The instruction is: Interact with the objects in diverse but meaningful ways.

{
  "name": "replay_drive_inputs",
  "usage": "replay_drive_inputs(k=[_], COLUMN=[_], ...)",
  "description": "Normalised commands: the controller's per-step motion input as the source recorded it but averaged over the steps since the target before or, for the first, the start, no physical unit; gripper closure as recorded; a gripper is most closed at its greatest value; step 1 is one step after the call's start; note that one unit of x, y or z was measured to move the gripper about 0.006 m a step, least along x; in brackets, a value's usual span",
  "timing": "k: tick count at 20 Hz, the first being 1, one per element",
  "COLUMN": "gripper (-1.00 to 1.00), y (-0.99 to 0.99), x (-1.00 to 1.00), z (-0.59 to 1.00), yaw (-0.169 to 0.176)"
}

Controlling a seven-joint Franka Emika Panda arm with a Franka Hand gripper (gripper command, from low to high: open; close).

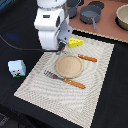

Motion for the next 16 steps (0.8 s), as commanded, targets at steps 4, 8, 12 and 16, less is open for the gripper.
replay_drive_inputs(k=[4,8,12,16], gripper=[1.0,1.0,1.0,1.0], y=[-0.13,-0.12,-0.09,-0.05], x=[0.95,0.93,0.7,0.49], z=[0.16,0.03,-0.04,-0.07], yaw=[-0.007,-0.012,-0.009,-0.001])
